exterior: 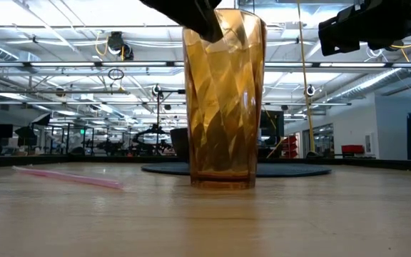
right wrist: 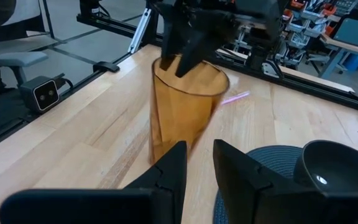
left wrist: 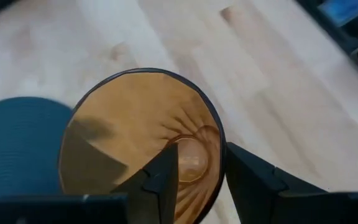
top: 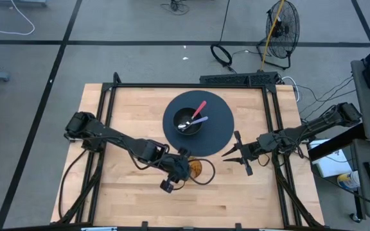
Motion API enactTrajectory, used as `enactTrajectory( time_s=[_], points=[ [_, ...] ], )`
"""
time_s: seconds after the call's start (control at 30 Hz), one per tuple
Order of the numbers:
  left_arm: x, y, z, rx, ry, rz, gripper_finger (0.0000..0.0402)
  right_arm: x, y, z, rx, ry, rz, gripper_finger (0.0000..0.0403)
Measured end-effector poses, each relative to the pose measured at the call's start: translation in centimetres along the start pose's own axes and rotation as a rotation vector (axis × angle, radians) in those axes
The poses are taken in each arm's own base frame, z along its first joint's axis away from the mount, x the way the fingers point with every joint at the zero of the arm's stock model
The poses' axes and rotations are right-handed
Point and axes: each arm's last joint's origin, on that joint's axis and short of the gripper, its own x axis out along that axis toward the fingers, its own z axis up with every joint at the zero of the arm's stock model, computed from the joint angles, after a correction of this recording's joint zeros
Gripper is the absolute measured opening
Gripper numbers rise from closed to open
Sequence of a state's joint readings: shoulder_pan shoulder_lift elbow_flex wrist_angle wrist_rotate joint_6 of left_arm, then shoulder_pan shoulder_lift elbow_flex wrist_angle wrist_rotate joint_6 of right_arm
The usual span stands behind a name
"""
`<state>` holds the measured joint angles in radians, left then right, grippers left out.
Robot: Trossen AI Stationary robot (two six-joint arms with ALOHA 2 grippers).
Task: Pick & Place Utensil
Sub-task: Put the cup on the mat to the right of the bowl
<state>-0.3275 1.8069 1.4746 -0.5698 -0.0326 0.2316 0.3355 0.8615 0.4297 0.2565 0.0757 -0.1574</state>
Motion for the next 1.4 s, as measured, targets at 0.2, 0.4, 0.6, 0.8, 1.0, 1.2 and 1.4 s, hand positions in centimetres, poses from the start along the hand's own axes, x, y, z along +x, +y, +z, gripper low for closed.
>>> enactTrajectory(
  time_s=[0.2,0.4,0.6,0.8,1.0,1.2,1.4],
  points=[
    [-2.2,0.4,0.6,0.032,-0.061,0.052,0.0136,0.2,0.0,0.2,0.001,-0.022,-0.002,0.0075],
    [-5.2,0.2,1.0,0.031,-0.111,0.088,0.0136,0.6,0.0,0.2,-0.008,-0.033,-0.003,0.0075],
    [-8.2,-0.5,0.3,-0.016,-0.055,0.155,0.0136,1.9,1.1,0.9,-0.037,-0.102,0.101,0.0078],
    [-9.3,-1.7,-1.5,-0.080,-0.012,0.221,0.0136,5.6,2.3,3.0,-0.092,0.040,0.095,0.0106],
    [-9.1,-3.3,-4.7,-0.114,-0.030,0.243,0.0136,9.5,2.8,6.2,-0.158,0.143,0.124,0.0136],
    [-9.8,-4.8,-8.3,-0.140,-0.121,0.267,0.0136,11.6,2.0,9.1,-0.136,0.202,0.114,0.0155],
    [-10.5,-5.7,-11.8,-0.170,-0.255,0.309,0.0136,14.6,1.2,9.4,-0.056,0.338,0.213,0.0157]
  ],
)
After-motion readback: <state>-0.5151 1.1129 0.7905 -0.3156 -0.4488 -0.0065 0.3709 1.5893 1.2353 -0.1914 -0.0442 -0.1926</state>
